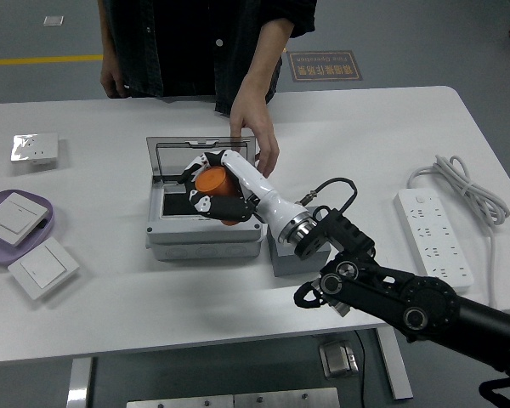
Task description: Pick up the cylinder from the cube,place it in the box,flap close box
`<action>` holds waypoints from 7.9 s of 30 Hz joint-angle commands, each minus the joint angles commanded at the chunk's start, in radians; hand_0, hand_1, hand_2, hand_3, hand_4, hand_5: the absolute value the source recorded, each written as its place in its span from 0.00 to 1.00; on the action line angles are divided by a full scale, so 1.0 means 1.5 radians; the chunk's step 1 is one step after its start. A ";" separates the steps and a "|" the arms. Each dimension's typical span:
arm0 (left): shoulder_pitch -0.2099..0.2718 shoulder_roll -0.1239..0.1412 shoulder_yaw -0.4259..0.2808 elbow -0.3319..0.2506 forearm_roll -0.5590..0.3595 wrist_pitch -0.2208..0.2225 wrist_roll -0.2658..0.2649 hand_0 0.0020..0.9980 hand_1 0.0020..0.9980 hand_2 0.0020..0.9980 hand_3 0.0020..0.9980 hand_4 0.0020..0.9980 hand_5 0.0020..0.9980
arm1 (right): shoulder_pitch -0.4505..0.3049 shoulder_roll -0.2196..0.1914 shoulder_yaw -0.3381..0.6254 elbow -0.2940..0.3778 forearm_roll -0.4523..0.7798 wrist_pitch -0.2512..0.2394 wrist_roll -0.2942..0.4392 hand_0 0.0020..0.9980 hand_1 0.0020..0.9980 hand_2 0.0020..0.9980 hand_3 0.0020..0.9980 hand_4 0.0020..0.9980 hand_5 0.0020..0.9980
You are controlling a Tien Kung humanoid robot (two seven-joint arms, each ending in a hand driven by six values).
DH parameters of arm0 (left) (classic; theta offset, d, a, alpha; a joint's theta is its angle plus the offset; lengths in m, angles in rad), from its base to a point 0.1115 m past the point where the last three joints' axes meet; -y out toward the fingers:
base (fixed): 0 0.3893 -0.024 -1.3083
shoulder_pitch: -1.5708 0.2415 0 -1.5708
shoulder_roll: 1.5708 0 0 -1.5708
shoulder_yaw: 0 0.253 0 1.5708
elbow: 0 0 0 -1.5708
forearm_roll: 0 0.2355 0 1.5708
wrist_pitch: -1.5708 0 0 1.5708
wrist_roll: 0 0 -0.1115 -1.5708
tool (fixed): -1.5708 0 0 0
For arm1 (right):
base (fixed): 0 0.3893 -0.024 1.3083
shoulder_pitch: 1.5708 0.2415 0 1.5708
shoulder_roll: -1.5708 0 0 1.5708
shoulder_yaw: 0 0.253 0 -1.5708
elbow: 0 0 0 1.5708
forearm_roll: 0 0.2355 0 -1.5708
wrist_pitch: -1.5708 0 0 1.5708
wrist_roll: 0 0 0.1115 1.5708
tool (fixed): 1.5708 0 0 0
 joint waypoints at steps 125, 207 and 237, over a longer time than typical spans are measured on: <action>0.005 0.005 0.010 0.003 -0.020 -0.001 -0.003 0.61 0.63 0.62 0.66 0.75 0.31 | 0.099 -0.146 0.005 0.027 -0.167 0.100 -0.230 0.66 0.66 0.66 0.68 0.66 0.37; 0.005 0.002 -0.047 -0.001 0.037 0.001 -0.001 0.61 0.63 0.61 0.64 0.71 0.27 | -0.291 -0.130 0.348 -0.007 0.219 0.006 0.299 0.62 0.57 0.59 0.59 0.70 0.06; 0.010 -0.004 -0.044 0.001 0.027 0.000 -0.001 0.61 0.63 0.61 0.64 0.70 0.25 | -0.284 -0.118 0.325 -0.023 0.240 0.066 0.278 0.64 0.60 0.61 0.71 0.72 0.06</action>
